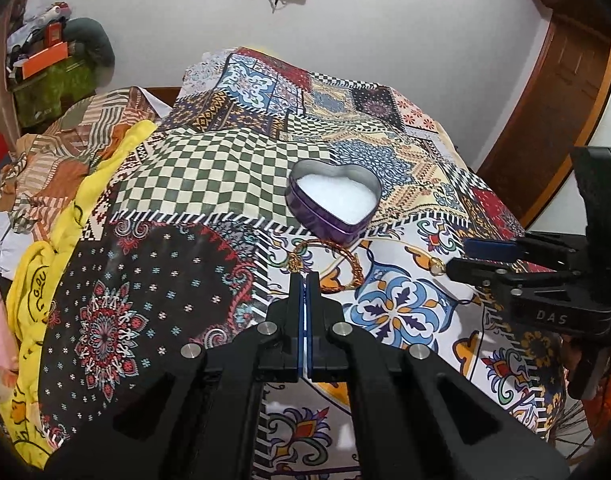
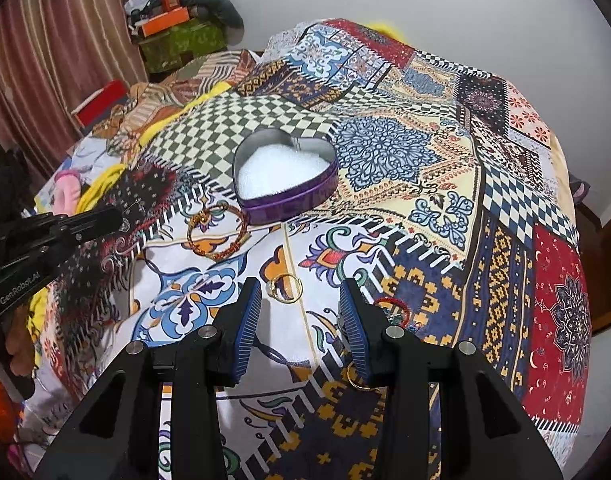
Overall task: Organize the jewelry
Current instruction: 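Grasp the gold ring with the right gripper and lift it, then carry the gold ring into the heart tin and open the right gripper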
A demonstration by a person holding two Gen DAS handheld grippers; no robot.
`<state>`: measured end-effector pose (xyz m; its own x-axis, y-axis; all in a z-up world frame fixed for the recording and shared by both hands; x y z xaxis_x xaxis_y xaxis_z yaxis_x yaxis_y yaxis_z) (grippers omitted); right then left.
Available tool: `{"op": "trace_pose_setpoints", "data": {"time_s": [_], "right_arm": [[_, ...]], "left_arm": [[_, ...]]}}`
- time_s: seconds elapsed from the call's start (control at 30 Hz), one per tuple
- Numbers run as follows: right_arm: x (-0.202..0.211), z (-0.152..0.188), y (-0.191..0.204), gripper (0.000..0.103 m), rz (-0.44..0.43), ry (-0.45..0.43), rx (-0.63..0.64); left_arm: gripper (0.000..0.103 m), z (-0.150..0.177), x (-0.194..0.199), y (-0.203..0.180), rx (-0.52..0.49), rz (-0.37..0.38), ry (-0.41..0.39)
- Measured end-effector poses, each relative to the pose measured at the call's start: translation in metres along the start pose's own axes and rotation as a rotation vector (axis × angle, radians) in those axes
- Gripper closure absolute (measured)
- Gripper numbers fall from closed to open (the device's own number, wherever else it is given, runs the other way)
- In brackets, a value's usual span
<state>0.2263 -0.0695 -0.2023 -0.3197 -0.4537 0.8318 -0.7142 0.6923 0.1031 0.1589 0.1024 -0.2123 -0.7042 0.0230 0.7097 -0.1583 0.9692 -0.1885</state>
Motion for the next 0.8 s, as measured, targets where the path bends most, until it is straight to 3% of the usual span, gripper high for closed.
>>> {"op": "trace_pose_setpoints", "data": {"time_s": [0.17, 0.33, 0.8], "right_arm": [[-0.012, -0.003, 0.004, 0.066, -0.006, 0.028, 0.022], [-0.022, 0.001, 0.003, 0.083, -0.022, 0.064, 0.019], [0.006, -0.018, 0.001, 0.085, -0.017, -0.042, -0.009]], "left_arm": [[0.103, -0.002, -0.001, -0.007, -0.011, 0.011, 0.001], [0.103, -0.005, -0.001, -0.014, -0.023, 0.019, -0.006], [0.103, -0.029, 0.004, -0.017, -0.005, 0.035, -0.050]]}}
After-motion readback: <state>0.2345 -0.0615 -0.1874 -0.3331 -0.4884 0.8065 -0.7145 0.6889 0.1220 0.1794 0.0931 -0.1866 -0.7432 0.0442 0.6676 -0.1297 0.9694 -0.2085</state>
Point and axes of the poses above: each gripper's, at about its wrist camera, not at the fingertips, and x roughly against the way its jaws point, y to its left, z to its underside, the point moved 2 cm from there along -x, roughly the way its jaws point, and after that the axes turned 4 degrees about -z, right-handed, at the moved point
